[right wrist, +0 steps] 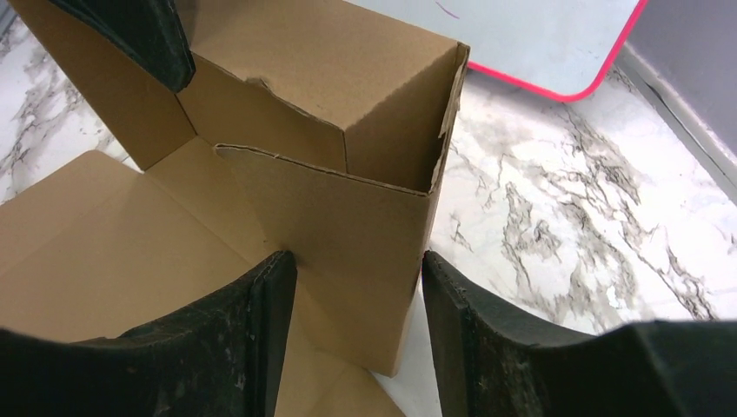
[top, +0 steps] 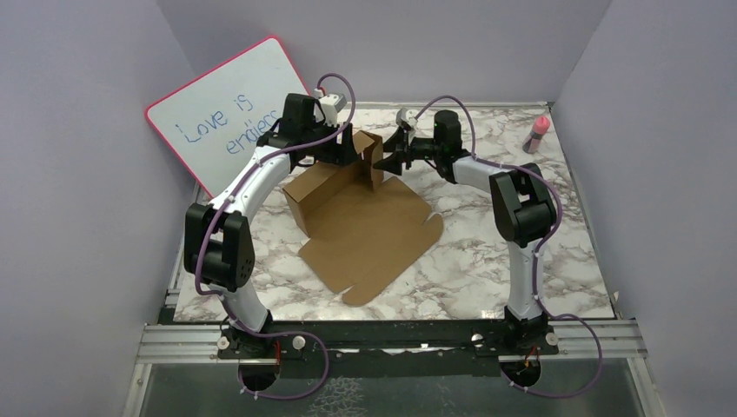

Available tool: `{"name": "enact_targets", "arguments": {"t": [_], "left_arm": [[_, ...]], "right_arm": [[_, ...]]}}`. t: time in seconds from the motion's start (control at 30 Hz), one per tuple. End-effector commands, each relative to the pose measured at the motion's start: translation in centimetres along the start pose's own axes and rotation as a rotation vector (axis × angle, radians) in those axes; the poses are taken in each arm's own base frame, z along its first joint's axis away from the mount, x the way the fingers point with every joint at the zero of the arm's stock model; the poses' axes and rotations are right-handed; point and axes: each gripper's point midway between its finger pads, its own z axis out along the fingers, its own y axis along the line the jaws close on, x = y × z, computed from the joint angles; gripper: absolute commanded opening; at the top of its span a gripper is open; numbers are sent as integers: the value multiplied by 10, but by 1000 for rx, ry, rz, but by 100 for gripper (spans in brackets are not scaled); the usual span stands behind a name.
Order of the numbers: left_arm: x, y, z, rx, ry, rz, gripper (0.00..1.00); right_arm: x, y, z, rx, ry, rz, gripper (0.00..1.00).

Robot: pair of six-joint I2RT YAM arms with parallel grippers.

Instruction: Fold the paper box

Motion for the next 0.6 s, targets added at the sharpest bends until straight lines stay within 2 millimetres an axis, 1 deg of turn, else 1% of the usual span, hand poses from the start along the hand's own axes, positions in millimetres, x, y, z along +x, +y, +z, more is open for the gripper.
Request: {"name": "enact_targets", "arguments": {"t": [0.0, 0.13, 0.3, 0.43, 0.57], "left_arm": [[2, -11, 5, 74, 13, 10, 71], [0, -14, 4, 89, 10, 10, 71], [0, -21, 3, 125, 11, 7, 71], [0, -30, 1, 166, 12, 13, 71], [0, -35, 0, 185, 13, 16, 71]], "right_arm": [[-3, 10, 12, -28, -26, -30, 58], [-6, 14, 18, -2, -42, -44, 55], [-9, 10, 21, 58, -67, -41, 50], [-13, 5, 22, 149, -86, -60, 49], [-17, 4, 25, 182, -114, -78, 48]]}}
